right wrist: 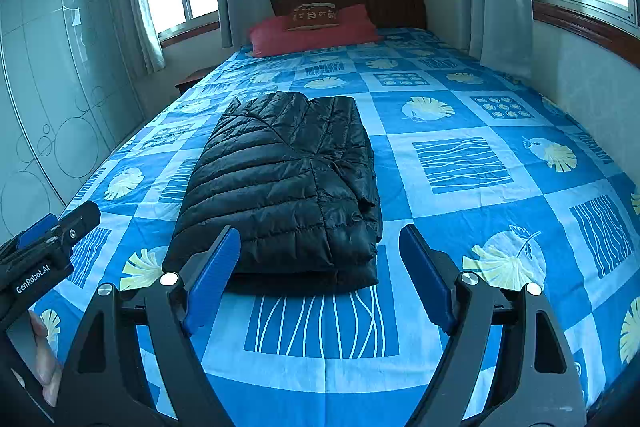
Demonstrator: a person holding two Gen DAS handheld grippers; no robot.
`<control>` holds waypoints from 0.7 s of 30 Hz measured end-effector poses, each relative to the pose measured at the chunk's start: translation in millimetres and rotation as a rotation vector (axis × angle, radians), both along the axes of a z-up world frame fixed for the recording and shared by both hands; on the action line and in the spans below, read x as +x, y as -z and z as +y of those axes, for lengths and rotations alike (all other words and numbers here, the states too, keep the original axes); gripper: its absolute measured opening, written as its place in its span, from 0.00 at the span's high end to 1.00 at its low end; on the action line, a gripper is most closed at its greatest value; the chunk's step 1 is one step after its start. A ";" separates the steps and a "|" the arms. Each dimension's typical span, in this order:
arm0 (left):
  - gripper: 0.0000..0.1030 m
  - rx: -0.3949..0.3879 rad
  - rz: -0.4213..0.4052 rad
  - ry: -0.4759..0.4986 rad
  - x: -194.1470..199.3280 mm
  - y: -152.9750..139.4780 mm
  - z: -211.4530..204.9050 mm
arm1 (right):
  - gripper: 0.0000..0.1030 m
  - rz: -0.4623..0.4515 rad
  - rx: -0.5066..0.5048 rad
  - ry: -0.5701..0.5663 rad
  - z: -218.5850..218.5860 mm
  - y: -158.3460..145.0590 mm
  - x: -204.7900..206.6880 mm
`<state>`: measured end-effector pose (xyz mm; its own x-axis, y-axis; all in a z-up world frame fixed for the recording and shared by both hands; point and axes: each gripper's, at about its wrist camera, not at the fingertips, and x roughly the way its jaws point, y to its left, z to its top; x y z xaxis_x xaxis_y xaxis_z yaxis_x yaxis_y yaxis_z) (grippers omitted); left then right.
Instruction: Fold large clothes
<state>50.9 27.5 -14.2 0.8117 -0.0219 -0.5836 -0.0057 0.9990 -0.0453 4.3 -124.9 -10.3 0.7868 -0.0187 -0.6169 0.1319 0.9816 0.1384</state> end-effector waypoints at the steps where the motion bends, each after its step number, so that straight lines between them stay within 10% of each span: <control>1: 0.18 0.001 0.000 0.000 0.0 0.1 0.0 | 0.21 0.001 0.000 0.000 0.0 0.2 0.0; 21: 0.17 0.044 -0.013 -0.026 1.6 -0.7 -4.0 | 0.21 0.004 0.000 0.000 2.2 3.1 -1.6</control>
<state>52.5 23.4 -13.5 0.8191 0.0246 -0.5731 -0.0309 0.9995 -0.0012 2.8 -122.6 -13.4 0.7845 -0.0187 -0.6199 0.1321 0.9816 0.1375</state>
